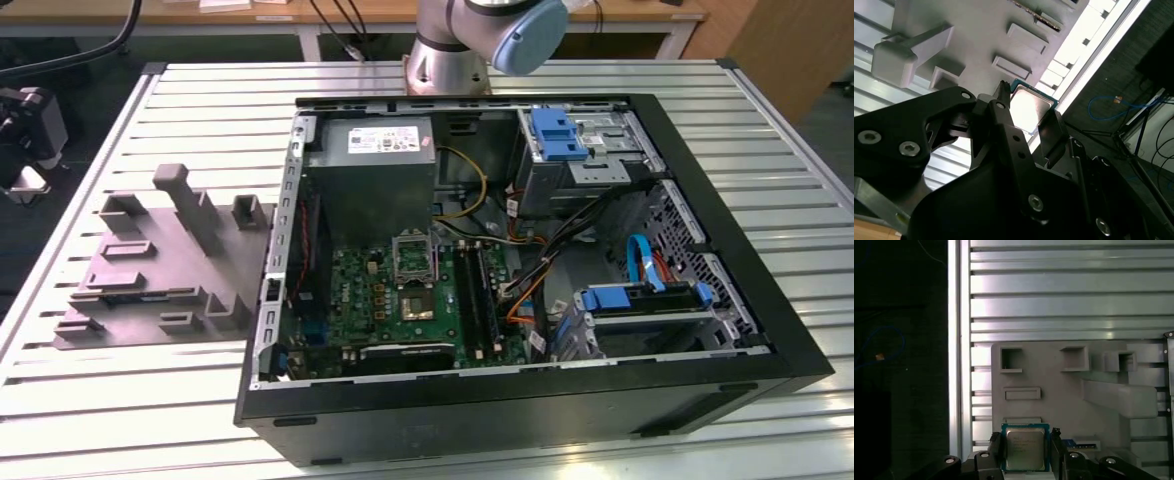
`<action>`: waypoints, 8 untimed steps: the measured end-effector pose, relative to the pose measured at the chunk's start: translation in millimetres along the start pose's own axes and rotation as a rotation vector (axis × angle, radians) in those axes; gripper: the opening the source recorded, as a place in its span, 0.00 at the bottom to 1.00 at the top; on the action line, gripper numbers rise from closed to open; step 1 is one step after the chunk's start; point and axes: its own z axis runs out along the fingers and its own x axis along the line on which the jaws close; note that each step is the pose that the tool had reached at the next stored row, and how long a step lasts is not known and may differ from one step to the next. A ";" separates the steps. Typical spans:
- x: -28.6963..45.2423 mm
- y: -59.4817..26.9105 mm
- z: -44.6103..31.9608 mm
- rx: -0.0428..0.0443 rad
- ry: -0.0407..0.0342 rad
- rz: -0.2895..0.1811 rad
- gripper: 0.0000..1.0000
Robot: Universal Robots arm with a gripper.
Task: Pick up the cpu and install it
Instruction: 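Pick up the cpu and move it towards the insertion slot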
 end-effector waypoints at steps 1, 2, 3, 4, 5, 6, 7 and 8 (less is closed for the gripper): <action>0.0 0.1 -0.8 0.0000 0.0000 0.000 0.47; 0.0 0.1 -1.7 0.0000 -0.0001 0.000 0.47; 0.0 0.1 -2.6 0.0000 0.0000 0.000 0.47; 0.0 0.2 -3.6 0.0001 0.0000 0.000 0.47; 0.0 0.2 -4.4 0.0000 0.0000 0.000 0.47; 0.0 0.3 -5.1 0.0000 -0.0001 0.000 0.47; 0.0 0.3 -5.6 -0.0001 -0.0001 0.000 0.47; 0.0 0.3 -5.7 -0.0001 -0.0002 0.000 0.47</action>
